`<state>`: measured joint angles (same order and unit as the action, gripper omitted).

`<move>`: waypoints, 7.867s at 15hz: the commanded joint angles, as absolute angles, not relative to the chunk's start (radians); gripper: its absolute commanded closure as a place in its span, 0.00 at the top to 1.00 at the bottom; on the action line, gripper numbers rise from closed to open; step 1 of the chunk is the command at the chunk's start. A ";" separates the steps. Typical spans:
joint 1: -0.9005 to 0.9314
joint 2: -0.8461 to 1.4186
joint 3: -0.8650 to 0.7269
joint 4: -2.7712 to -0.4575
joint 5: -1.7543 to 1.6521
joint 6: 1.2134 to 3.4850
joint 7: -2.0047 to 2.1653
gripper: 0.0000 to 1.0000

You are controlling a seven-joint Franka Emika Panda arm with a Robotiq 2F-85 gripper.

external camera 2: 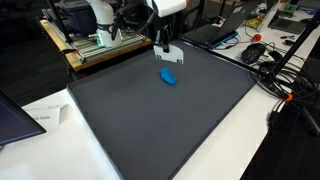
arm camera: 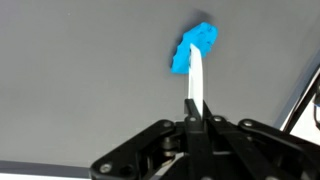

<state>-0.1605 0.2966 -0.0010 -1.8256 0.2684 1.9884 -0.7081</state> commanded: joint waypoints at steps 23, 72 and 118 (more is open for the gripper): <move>0.034 0.093 0.080 -2.300 0.079 2.394 -0.858 0.01; -0.121 0.269 -0.004 -2.314 -0.177 2.489 -1.009 0.01; 0.011 0.175 0.064 -2.099 0.228 2.087 -0.317 0.01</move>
